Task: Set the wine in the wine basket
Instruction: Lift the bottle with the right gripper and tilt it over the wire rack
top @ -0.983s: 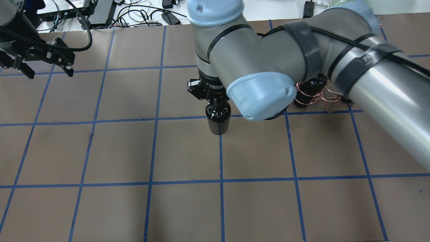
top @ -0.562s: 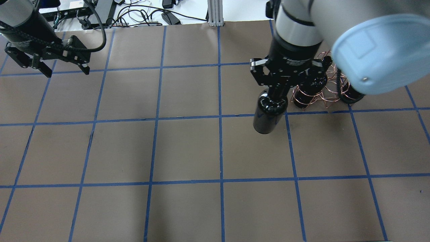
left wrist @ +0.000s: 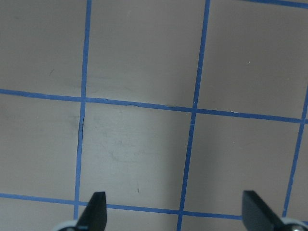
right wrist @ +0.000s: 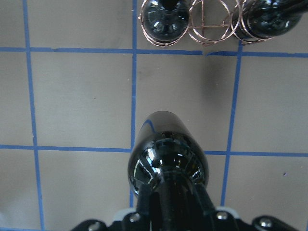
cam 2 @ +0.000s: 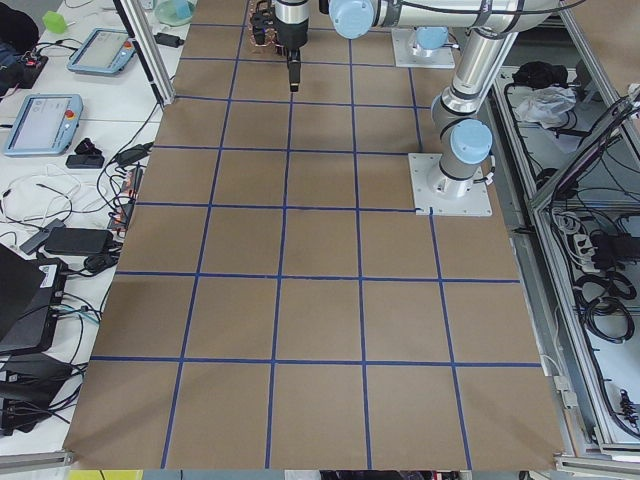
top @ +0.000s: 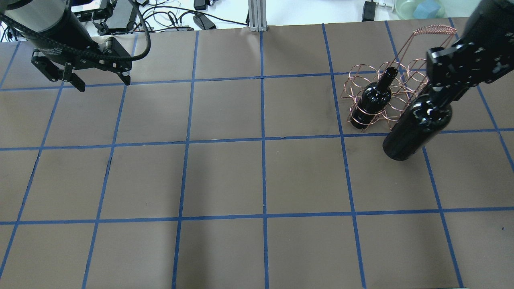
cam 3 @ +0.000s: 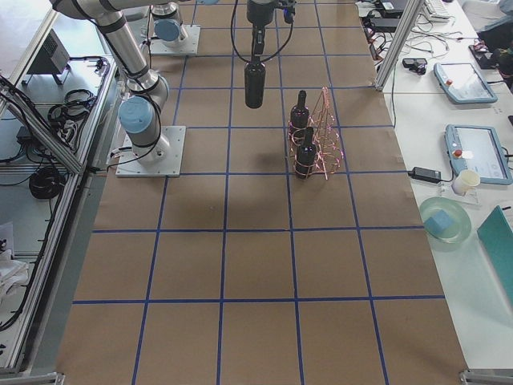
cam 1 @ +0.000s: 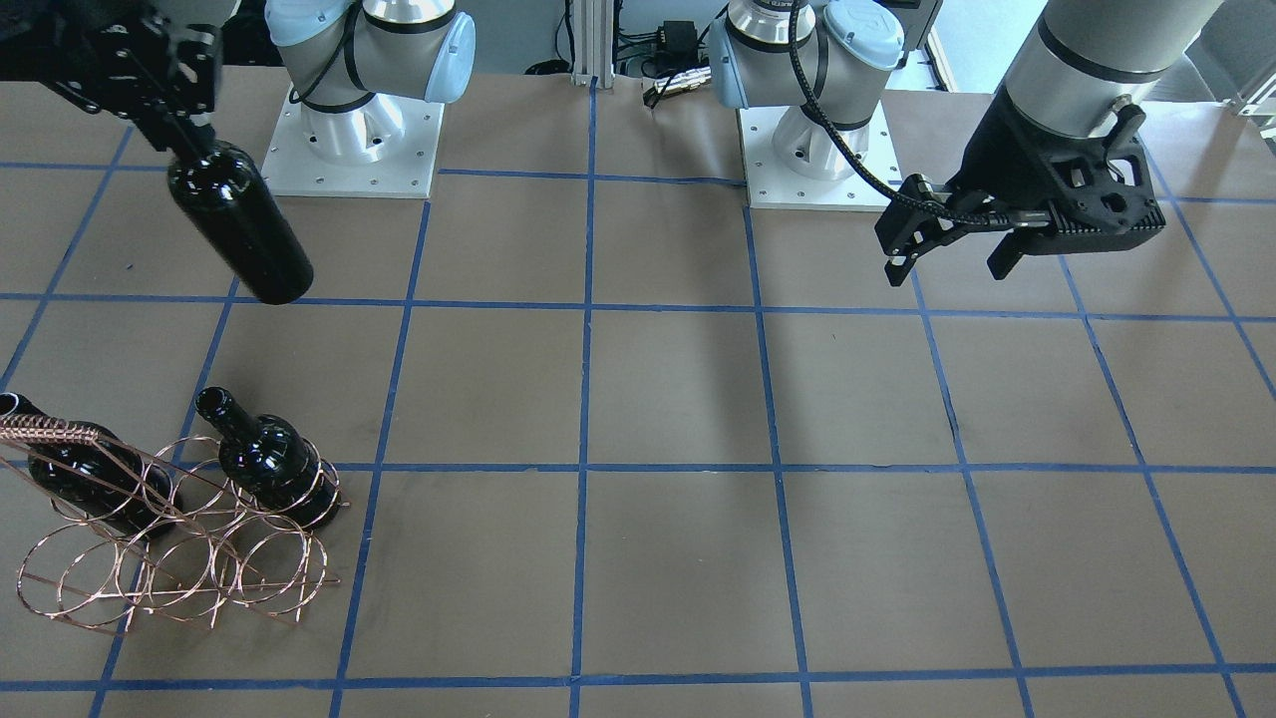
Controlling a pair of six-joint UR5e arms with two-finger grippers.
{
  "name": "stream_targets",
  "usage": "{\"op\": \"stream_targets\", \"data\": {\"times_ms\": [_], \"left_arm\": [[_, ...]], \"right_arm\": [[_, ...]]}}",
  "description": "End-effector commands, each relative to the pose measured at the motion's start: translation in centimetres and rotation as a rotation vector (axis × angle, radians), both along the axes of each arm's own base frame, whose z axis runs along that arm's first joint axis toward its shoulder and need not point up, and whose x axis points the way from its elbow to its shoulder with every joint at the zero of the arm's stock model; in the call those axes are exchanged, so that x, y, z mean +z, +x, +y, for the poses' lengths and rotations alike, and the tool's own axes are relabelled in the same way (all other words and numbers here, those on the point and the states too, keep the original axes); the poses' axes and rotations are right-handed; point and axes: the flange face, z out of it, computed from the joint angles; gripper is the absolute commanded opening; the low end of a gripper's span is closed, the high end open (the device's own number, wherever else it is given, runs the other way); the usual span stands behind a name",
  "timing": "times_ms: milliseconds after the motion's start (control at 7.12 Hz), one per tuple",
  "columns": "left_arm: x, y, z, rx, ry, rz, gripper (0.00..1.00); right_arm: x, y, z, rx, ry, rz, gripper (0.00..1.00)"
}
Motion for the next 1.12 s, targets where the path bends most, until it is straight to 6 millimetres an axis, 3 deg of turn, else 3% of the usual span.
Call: {"op": "stream_targets", "data": {"times_ms": [0, 281, 702, 983], "left_arm": [[-0.1, -1.4, 0.7, -0.034, 0.002, -0.001, 1.00], [-0.8, -2.0, 1.4, -0.037, 0.014, 0.002, 1.00], [-0.8, -2.1, 1.6, -0.036, 0.016, 0.002, 1.00], [-1.0, -2.1, 1.6, -0.036, 0.019, 0.004, 1.00]], "right_arm": [[0.0, -5.1, -2.1, 0.034, 0.003, 0.004, 0.07], [-0.2, -6.3, -6.2, 0.034, -0.003, -0.012, 0.07], [-1.3, -7.1, -9.8, 0.037, -0.072, 0.000, 0.08], [-2.3, -6.0, -11.6, 0.067, -0.102, 0.009, 0.08]]}}
